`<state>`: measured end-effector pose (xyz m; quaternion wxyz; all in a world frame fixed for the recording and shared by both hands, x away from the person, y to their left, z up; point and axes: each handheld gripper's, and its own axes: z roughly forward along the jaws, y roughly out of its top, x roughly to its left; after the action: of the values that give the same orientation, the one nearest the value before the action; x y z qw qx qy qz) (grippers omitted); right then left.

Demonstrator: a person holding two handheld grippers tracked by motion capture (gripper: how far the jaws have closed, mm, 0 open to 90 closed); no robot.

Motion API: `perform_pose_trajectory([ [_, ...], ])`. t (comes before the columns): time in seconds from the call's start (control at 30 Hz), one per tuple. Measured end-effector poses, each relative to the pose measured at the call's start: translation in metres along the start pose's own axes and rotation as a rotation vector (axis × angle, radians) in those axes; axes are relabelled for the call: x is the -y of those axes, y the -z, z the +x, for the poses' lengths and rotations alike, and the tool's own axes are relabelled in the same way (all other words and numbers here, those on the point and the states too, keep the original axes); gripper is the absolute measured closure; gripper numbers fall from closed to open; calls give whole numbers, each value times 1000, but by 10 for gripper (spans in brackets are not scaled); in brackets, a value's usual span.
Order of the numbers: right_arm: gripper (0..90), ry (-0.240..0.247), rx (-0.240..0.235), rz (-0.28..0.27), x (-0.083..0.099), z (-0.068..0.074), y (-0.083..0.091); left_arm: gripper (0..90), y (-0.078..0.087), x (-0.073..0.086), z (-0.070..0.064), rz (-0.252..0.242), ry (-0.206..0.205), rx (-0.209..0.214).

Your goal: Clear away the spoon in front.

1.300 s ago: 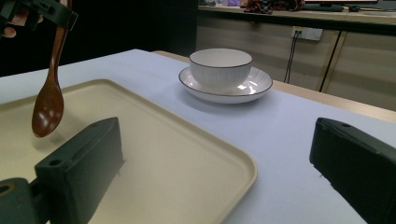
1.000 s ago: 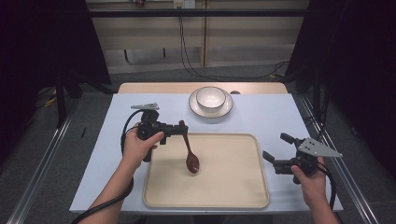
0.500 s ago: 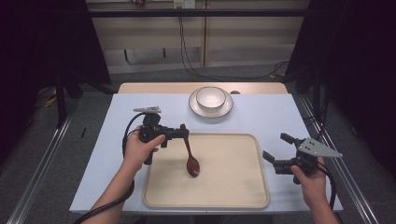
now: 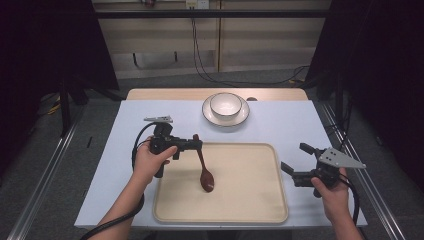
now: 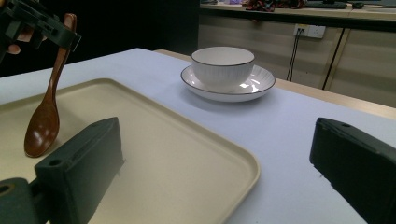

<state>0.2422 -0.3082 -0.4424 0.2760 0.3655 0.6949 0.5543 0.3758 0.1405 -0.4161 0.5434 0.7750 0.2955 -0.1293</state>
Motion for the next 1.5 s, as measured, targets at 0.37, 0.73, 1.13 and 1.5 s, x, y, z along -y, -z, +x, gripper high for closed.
perform_pose_trajectory([
  [0.37, 22, -5, 3, 4, 0, 1, 0, 801, -7, 3, 0, 15, -25, -28],
  [0.73, 22, 2, -1, 3, 0, 1, 0, 785, -10, 7, 0, 26, -36, -37],
  [1.13, 22, 0, -2, 4, 0, 1, 0, 744, -12, 8, 0, 23, -55, -58],
  [1.5, 22, -1, -3, 6, 0, 1, -1, 702, -14, 10, 1, 32, -68, -75],
])
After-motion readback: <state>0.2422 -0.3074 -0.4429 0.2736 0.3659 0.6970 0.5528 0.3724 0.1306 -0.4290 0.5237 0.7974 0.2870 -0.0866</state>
